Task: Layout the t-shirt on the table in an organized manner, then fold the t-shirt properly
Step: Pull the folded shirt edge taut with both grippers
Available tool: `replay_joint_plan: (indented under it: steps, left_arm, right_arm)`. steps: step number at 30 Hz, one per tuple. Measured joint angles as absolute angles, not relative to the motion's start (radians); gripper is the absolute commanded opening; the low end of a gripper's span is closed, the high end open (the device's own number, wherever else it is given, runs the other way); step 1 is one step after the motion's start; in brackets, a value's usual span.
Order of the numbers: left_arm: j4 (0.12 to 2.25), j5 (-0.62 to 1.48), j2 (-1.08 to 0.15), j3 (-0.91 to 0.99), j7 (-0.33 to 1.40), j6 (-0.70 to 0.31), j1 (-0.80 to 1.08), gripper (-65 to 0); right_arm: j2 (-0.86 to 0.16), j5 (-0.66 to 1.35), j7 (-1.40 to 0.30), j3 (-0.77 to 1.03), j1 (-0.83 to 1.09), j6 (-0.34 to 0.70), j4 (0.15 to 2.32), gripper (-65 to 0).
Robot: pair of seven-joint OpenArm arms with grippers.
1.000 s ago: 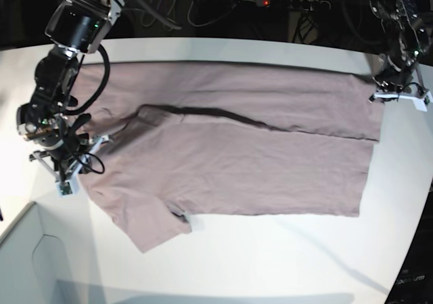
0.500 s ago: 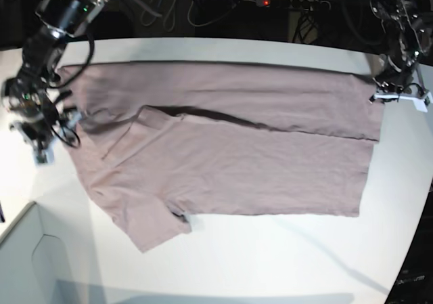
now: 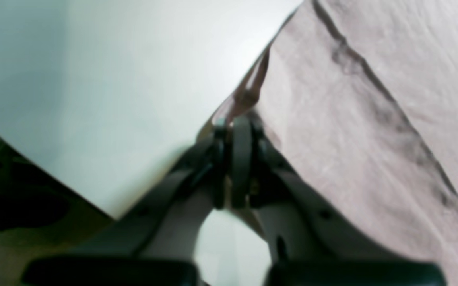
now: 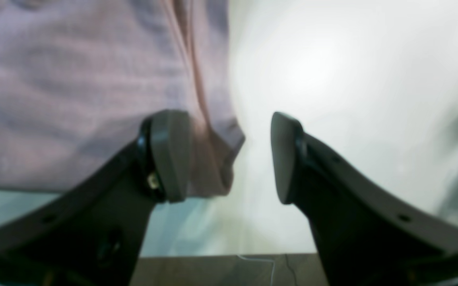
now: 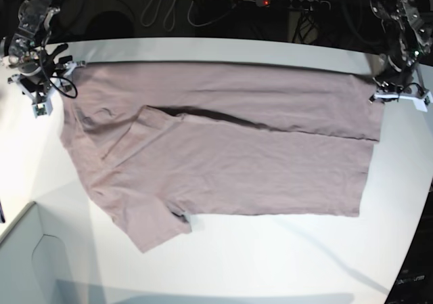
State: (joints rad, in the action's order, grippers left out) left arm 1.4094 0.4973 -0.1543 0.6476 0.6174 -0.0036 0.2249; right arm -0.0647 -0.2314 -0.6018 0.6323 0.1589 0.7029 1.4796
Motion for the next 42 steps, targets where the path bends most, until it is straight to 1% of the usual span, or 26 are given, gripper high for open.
replay_joint_plan:
  steps: [1, 3, 4, 7, 8, 13, 18, 21, 29, 30, 31, 32, 33, 34, 36, 37, 38, 40, 42]
  left_arm:
    - [1.409, 0.497, -0.155, 0.648, 0.617, -0.004, 0.228, -65.0]
    - [1.409, 0.497, -0.155, 0.648, 0.618, -0.004, 0.23, -65.0]
    - [1.409, 0.497, -0.154, 0.648, 0.617, -0.004, 0.23, -65.0]
    - [1.41, 0.498, -0.158, 0.648, 0.617, -0.004, 0.238, -65.0]
    - [1.41, 0.498, -0.158, 0.647, 0.617, -0.004, 0.242, -65.0]
    - [1.41, 0.497, -0.16, 0.648, 0.618, -0.004, 0.273, -65.0]
    - [1.419, 0.502, -0.149, 0.7, 0.624, -0.006, 0.287, -65.0]
    - [1.44, 0.501, -0.15, 0.723, 0.633, -0.006, 0.299, -65.0]
    - [1.443, 0.501, -0.149, 0.724, 0.632, -0.007, 0.31, -64.8]
    - [1.443, 0.501, -0.15, 0.724, 0.632, -0.007, 0.31, -63.8]
    - [1.443, 0.501, -0.15, 0.724, 0.632, -0.007, 0.31, -61.6]
    - [1.443, 0.501, -0.15, 0.724, 0.632, -0.007, 0.31, -57.0]
    - [1.443, 0.503, -0.149, 0.724, 0.632, -0.007, 0.31, -51.1]
    - [1.445, 0.525, -0.149, 0.724, 0.632, -0.004, 0.31, -44.9]
    - [1.457, 0.58, -0.153, 0.724, 0.628, -0.005, 0.327, -31.5]
    - [1.46, 0.606, -0.157, 0.724, 0.624, -0.005, 0.339, -26.2]
    - [1.46, 0.628, -0.162, 0.724, 0.625, -0.007, 0.347, -23.3]
    - [1.46, 0.64, -0.17, 0.724, 0.628, -0.003, 0.361, -23.0]
    - [1.463, 0.645, -0.181, 0.725, 0.632, -0.003, 0.362, -23.0]
  right_arm:
    - [-0.064, -0.231, -0.599, 0.63, 0.168, 0.703, 1.48, -35.4]
    - [-0.06, -0.23, -0.601, 0.63, 0.181, 0.703, 1.48, -41.6]
    - [-0.061, -0.229, -0.601, 0.63, 0.183, 0.702, 1.47, -46.0]
    - [-0.067, -0.207, -0.573, 0.63, 0.181, 0.702, 1.421, -62.7]
    - [-0.07, -0.204, -0.562, 0.632, 0.178, 0.702, 1.408, -65.0]
    - [-0.084, -0.193, -0.534, 0.637, 0.187, 0.699, 1.391, -65.0]
    - [-0.079, -0.204, -0.559, 0.636, 0.26, 0.701, 1.463, -65.0]
    - [-0.054, -0.213, -0.565, 0.641, 0.287, 0.701, 1.493, -65.0]
    - [-0.044, -0.213, -0.567, 0.639, 0.3, 0.7, 1.505, -65.0]
    - [-0.044, -0.213, -0.57, 0.638, 0.302, 0.701, 1.51, -65.0]
    - [-0.043, -0.213, -0.581, 0.638, 0.307, 0.702, 1.523, -65.0]
    - [-0.038, -0.218, -0.592, 0.638, 0.313, 0.702, 1.541, -65.0]
    - [-0.034, -0.229, -0.596, 0.641, 0.318, 0.702, 1.559, -63.3]
    - [-0.031, -0.231, -0.602, 0.65, 0.326, 0.703, 1.578, -60.6]
    - [-0.032, -0.234, -0.601, 0.662, 0.34, 0.702, 1.627, -52.9]
    - [-0.035, -0.236, -0.604, 0.662, 0.342, 0.703, 1.647, -49.4]
    - [-0.036, -0.237, -0.602, 0.663, 0.344, 0.702, 1.661, -45.4]
    - [-0.036, -0.23, -0.599, 0.663, 0.344, 0.702, 1.676, -40.5]
    - [-0.036, -0.23, -0.599, 0.663, 0.344, 0.702, 1.676, -37.7]
